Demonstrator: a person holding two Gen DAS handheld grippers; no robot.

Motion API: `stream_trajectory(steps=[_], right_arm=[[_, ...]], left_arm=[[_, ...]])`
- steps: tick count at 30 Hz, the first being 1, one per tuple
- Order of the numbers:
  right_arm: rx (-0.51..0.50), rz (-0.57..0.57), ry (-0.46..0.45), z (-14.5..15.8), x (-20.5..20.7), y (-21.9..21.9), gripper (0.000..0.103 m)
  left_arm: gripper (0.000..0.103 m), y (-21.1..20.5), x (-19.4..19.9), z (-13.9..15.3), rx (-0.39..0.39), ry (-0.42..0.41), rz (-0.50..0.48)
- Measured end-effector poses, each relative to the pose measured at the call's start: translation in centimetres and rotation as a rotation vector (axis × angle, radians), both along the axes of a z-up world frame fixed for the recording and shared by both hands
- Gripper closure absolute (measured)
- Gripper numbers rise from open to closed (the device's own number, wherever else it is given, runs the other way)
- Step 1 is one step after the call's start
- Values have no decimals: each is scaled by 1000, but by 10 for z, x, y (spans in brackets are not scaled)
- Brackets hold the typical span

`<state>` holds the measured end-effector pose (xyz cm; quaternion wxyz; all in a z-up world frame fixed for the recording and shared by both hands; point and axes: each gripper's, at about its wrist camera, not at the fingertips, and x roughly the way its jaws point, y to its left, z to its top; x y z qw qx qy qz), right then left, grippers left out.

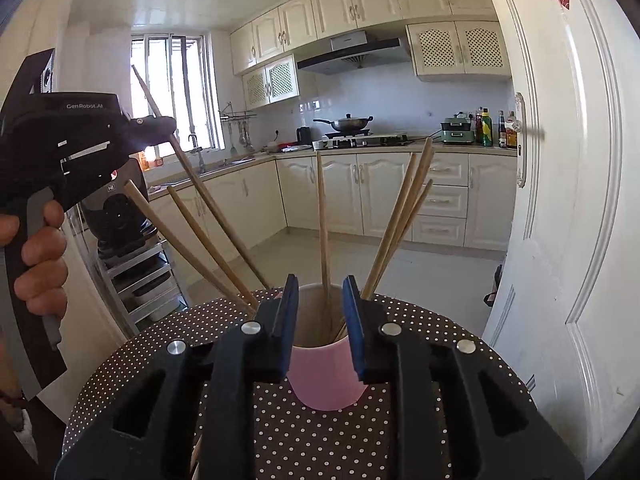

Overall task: Organize utensils
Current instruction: 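Lower the left chopstick into the pink cup and open the left gripper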

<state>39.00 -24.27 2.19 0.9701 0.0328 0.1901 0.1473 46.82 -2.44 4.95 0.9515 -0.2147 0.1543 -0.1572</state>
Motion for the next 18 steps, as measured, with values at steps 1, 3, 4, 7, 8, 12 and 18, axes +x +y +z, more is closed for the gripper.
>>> stream_trajectory(steps=[1, 3, 4, 7, 8, 12, 18], right_arm=[[-2, 1, 3, -1, 0, 0, 82], [-1, 1, 6, -2, 0, -1, 82], [1, 0, 8, -4, -1, -3, 82], [2, -2, 14, -6, -1, -4, 82], [3, -2, 16, -6, -1, -4, 82], [14, 1, 29, -8, 1, -5, 82], [17, 3, 40, -10, 0, -3, 82]], left_arm=[[97, -1, 2, -3, 1, 14, -5], [97, -4, 7, -12, 10, 37, -12], [97, -6, 8, -16, 19, 43, -12], [97, -9, 11, -25, 34, 65, -31], [97, -11, 11, -27, 42, 68, -40], [97, -16, 11, -32, 67, 62, -76], [97, -18, 8, -30, 92, 61, -107]])
